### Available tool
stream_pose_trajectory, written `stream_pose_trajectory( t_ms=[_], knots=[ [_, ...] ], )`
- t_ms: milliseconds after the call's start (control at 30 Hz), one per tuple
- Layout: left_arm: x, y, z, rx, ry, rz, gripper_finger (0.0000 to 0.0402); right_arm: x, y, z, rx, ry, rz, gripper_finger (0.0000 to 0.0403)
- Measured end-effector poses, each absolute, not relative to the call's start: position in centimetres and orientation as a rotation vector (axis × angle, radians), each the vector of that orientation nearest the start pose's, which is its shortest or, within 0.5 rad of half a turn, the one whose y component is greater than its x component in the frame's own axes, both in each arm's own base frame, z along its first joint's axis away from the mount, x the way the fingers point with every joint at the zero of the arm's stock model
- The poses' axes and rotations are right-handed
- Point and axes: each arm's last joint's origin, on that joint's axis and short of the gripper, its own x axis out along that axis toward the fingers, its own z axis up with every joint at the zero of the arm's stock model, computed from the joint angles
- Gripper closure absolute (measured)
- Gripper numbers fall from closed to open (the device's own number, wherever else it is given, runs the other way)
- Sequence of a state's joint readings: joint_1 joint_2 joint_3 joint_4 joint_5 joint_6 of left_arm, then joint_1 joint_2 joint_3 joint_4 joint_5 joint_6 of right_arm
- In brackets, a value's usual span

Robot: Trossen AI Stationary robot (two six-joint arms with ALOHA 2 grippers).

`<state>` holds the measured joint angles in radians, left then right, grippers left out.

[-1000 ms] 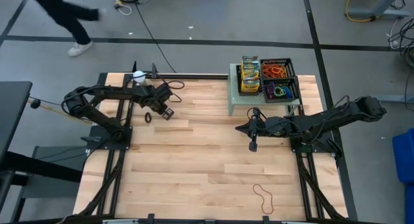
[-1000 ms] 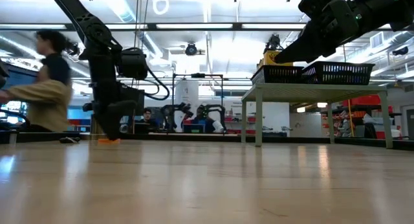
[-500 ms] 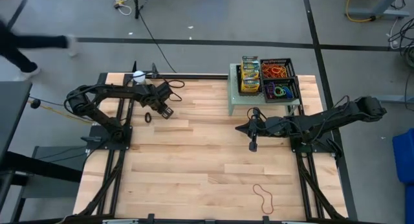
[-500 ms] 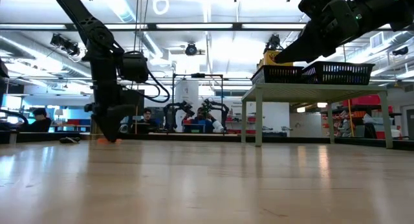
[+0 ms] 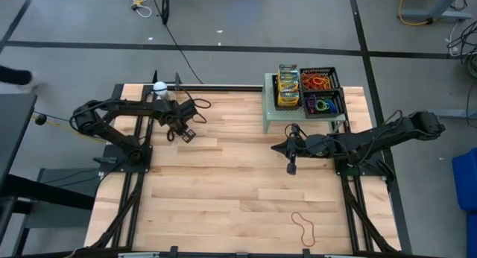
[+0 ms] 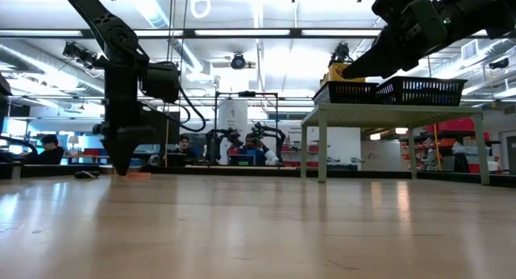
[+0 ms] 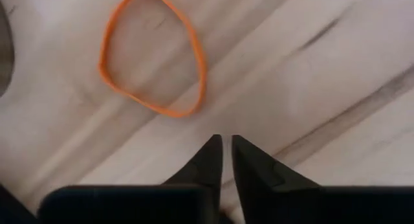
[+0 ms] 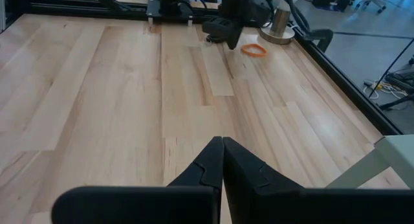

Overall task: Pick & Place Office Desk Supplies
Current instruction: Put the orange rubber band into the top right black bin on the shelf

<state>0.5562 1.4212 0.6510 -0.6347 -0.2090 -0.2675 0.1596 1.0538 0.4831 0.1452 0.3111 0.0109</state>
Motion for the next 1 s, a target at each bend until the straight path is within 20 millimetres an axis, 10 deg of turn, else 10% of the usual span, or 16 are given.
stream_pose_trajectory(
  t_ms=[567, 1000],
  knots=[
    [18.4, 13.7, 13.8, -0.352, 1.275, 0.823, 0.0293, 21.4, 2.5, 21.2, -0.089, 0.413, -0.152, 0.039],
    [18.8, 12.8, 13.8, -0.339, 1.283, 0.767, 0.0396, 21.4, 2.5, 21.2, -0.088, 0.413, -0.152, 0.039]
  ],
)
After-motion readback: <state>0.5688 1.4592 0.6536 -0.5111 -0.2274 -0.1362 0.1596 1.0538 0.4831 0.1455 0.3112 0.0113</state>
